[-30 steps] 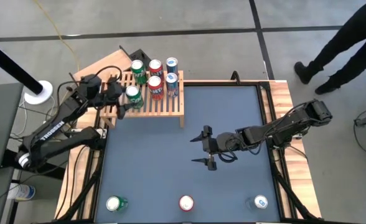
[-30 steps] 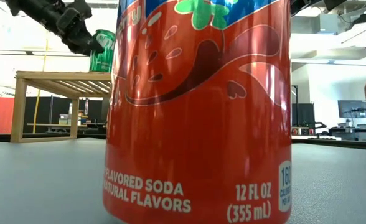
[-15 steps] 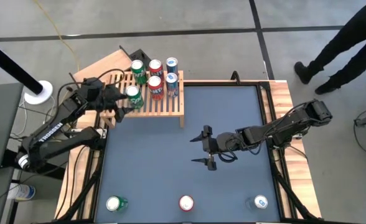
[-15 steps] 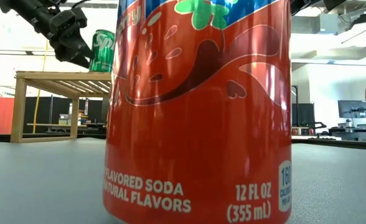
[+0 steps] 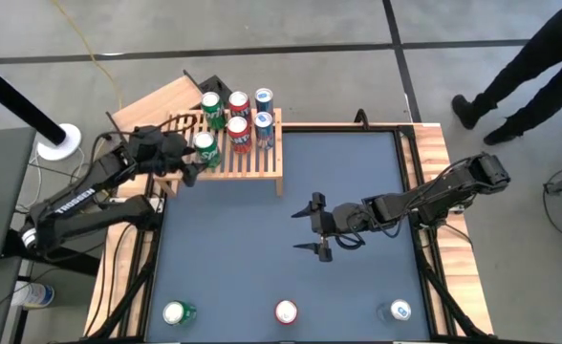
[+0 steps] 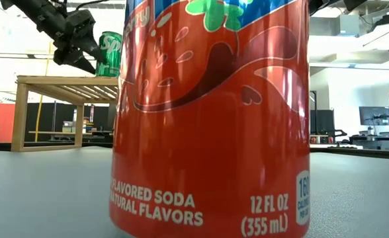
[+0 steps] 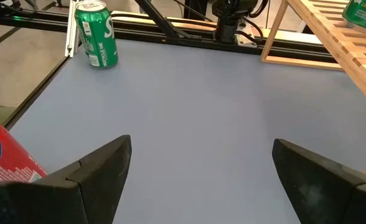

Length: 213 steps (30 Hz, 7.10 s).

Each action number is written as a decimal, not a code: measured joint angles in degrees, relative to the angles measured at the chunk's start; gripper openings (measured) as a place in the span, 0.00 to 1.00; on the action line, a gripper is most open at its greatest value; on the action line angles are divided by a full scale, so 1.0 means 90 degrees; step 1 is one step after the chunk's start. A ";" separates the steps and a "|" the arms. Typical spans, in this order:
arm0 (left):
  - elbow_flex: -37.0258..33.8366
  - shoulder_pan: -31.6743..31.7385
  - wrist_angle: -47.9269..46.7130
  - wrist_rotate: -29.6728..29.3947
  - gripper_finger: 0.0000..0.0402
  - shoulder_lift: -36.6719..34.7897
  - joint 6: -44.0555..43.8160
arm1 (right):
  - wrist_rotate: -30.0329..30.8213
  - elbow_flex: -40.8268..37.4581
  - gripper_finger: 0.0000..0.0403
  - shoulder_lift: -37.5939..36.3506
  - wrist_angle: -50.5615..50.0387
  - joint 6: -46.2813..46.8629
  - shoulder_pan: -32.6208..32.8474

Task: Place canned beverage on shelf
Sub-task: Put the top green soda can on the shelf aligned with the other green soda can

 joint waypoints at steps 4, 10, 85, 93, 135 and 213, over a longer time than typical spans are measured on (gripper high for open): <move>0.0000 -0.0289 0.0246 -0.0303 0.85 0.0003 -0.0177 | 0.0000 0.0000 0.94 0.0000 0.0000 0.0000 0.0000; -0.0002 -0.0773 0.0276 -0.1034 0.85 0.0241 -0.0639 | 0.0000 0.0000 0.94 0.0000 0.0010 0.0000 0.0000; 0.0005 0.2306 0.1021 0.3653 0.81 0.1285 0.2881 | -0.0002 0.0000 0.94 0.0000 0.0036 0.0175 0.0007; 0.0005 0.2305 0.0985 0.3629 0.85 0.1287 0.3053 | -0.0002 0.0000 0.94 0.0000 0.0036 0.0175 0.0007; 0.0274 0.1853 -0.1501 0.3868 0.72 -0.0043 0.3116 | -0.0001 0.0000 0.94 0.0000 0.0095 0.0165 -0.0039; 0.0112 0.1090 0.0658 0.1688 0.00 0.0891 0.3025 | 0.0000 0.0000 0.94 0.0000 0.0049 0.0053 -0.0036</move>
